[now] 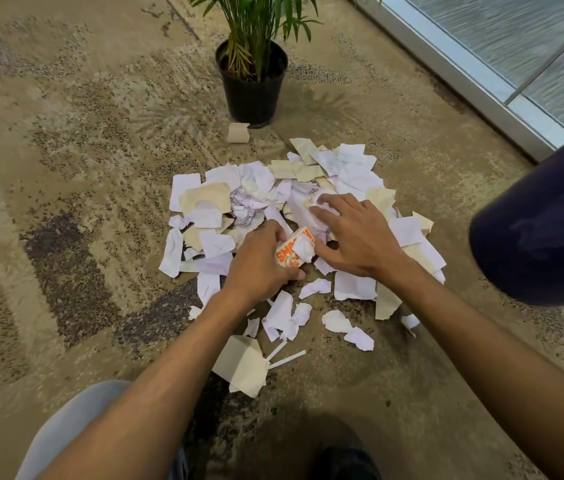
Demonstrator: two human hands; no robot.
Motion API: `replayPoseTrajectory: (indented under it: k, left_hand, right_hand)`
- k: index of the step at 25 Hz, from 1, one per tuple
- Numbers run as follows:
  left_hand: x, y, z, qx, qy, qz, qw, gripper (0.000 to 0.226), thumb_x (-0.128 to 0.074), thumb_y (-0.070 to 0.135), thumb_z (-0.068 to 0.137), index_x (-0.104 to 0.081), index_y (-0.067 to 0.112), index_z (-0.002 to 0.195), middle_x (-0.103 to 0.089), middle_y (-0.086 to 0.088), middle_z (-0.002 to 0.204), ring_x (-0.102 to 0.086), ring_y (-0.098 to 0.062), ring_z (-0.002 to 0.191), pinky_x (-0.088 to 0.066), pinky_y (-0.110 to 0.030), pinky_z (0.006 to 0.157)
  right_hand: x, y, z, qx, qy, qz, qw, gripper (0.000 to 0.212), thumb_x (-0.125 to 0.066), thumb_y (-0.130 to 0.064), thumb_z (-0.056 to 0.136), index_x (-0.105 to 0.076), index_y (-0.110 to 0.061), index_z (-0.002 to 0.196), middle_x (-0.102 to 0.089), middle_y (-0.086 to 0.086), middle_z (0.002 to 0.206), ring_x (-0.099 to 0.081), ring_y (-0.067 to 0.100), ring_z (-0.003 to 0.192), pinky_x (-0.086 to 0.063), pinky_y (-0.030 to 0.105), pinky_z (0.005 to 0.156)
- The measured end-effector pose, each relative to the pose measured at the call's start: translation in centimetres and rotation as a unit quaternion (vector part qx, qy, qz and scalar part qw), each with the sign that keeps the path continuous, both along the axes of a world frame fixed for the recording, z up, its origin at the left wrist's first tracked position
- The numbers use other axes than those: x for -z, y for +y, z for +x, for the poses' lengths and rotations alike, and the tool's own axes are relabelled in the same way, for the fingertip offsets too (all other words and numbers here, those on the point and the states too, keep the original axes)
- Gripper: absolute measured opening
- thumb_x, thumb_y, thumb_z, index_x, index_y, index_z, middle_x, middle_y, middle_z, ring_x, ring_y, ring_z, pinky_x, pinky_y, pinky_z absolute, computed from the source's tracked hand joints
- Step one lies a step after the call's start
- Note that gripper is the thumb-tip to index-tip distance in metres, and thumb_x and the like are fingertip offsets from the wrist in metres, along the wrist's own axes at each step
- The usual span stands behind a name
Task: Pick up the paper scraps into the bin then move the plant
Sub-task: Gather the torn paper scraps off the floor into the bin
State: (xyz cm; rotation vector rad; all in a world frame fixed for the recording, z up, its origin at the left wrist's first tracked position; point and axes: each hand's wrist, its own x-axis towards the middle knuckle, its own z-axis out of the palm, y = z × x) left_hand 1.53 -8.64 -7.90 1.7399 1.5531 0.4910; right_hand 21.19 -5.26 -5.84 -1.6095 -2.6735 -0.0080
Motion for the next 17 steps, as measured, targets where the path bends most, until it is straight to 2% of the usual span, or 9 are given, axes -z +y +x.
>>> replayPoseTrajectory:
  k: [4,7,10,14,17]
  left_hand:
    - [-0.1,0.2,0.2,-0.01,-0.017,-0.023,1.0,0.056,-0.085,0.038,0.065,-0.044,0.024,0.1,-0.055,0.005,0.098,-0.051,-0.013,0.082,-0.04,-0.027,0.059]
    - [-0.3,0.3,0.0,-0.011,-0.015,-0.057,0.998,0.057,-0.086,0.029,0.064,-0.043,0.023,0.101,-0.051,0.006,0.099,-0.049,-0.013,0.085,-0.037,-0.023,0.059]
    - [-0.7,0.5,-0.1,-0.015,-0.002,-0.067,0.998,0.058,-0.087,0.023,0.064,-0.043,0.023,0.103,-0.049,0.004,0.103,-0.048,-0.017,0.091,-0.037,-0.022,0.061]
    - [-1.0,0.3,0.2,0.015,-0.01,-0.065,0.998,0.051,-0.079,0.034,0.074,-0.045,0.02,0.108,-0.048,0.0,0.109,-0.046,-0.017,0.095,-0.032,-0.023,0.06]
    - [-1.1,0.2,0.4,0.035,-0.025,-0.077,0.996,0.036,-0.068,0.028,0.084,-0.047,0.019,0.112,-0.049,-0.006,0.117,-0.048,-0.02,0.095,-0.033,-0.025,0.06]
  right_hand:
    - [-0.2,0.0,0.5,-0.002,-0.019,-0.017,1.0,0.067,-0.051,-0.056,0.081,-0.053,-0.019,0.136,-0.048,0.01,0.144,-0.045,0.028,0.129,-0.042,0.04,0.091]
    - [-0.6,0.1,1.1,0.008,-0.012,-0.038,0.999,0.072,-0.05,-0.057,0.077,-0.05,-0.022,0.14,-0.041,0.009,0.151,-0.038,0.028,0.137,-0.038,0.043,0.1]
    - [-0.6,0.4,1.6,-0.016,-0.049,-0.071,0.996,0.077,-0.059,-0.054,0.077,-0.042,-0.023,0.146,-0.032,0.009,0.157,-0.029,0.028,0.143,-0.032,0.045,0.107]
    - [0.1,0.5,0.9,-0.018,-0.043,-0.049,0.998,0.067,-0.06,-0.049,0.086,-0.045,-0.021,0.144,-0.04,0.01,0.151,-0.038,0.03,0.137,-0.039,0.043,0.1]
    - [0.5,0.6,0.0,-0.01,-0.037,-0.028,0.999,0.053,-0.064,-0.035,0.089,-0.053,-0.015,0.138,-0.051,0.01,0.144,-0.048,0.031,0.128,-0.044,0.042,0.093]
